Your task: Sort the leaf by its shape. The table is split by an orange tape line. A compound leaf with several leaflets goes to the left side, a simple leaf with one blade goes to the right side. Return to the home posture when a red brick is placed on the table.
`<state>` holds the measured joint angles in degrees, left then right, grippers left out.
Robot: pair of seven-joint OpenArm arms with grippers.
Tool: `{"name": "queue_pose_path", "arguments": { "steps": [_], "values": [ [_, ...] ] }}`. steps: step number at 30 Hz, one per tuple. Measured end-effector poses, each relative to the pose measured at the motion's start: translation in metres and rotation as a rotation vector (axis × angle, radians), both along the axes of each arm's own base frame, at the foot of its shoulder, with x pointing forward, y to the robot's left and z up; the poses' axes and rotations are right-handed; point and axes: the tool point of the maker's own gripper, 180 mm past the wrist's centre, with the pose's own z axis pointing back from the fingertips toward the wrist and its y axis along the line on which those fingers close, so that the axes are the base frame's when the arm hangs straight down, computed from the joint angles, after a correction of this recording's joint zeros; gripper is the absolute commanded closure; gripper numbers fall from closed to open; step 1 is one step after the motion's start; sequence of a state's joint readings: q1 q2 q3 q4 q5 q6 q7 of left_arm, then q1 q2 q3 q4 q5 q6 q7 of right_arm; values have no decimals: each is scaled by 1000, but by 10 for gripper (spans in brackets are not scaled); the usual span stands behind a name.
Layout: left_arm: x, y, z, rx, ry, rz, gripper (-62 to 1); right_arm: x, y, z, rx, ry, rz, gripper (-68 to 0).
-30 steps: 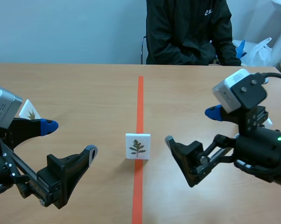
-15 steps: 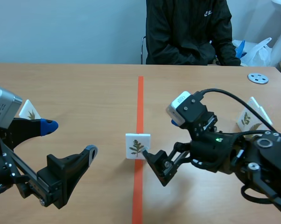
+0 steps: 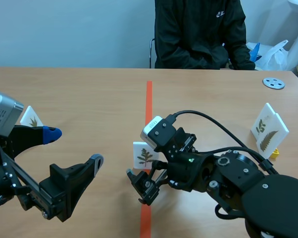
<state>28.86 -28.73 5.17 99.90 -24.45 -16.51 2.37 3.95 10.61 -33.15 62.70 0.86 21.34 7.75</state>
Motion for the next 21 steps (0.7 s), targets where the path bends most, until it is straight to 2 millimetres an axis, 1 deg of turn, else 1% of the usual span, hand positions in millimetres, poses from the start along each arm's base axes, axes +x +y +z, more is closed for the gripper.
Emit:
{"name": "queue_pose_path", "arguments": {
  "steps": [7,10,13,18,21],
  "values": [
    [0,0,0,0,0,0,-623,-4,3,-5,-30,-16,24,-353],
    [0,0,0,0,0,0,-623,-4,3,-5,-30,-16,23,-309],
    [0,0,0,0,-1,0,-623,-4,3,-5,-31,-17,21,-299],
    [0,0,0,0,-1,0,-623,-4,3,-5,-31,-17,21,-212],
    [0,0,0,0,-1,0,-623,-4,3,-5,-31,-16,21,-148]
  ]
}}
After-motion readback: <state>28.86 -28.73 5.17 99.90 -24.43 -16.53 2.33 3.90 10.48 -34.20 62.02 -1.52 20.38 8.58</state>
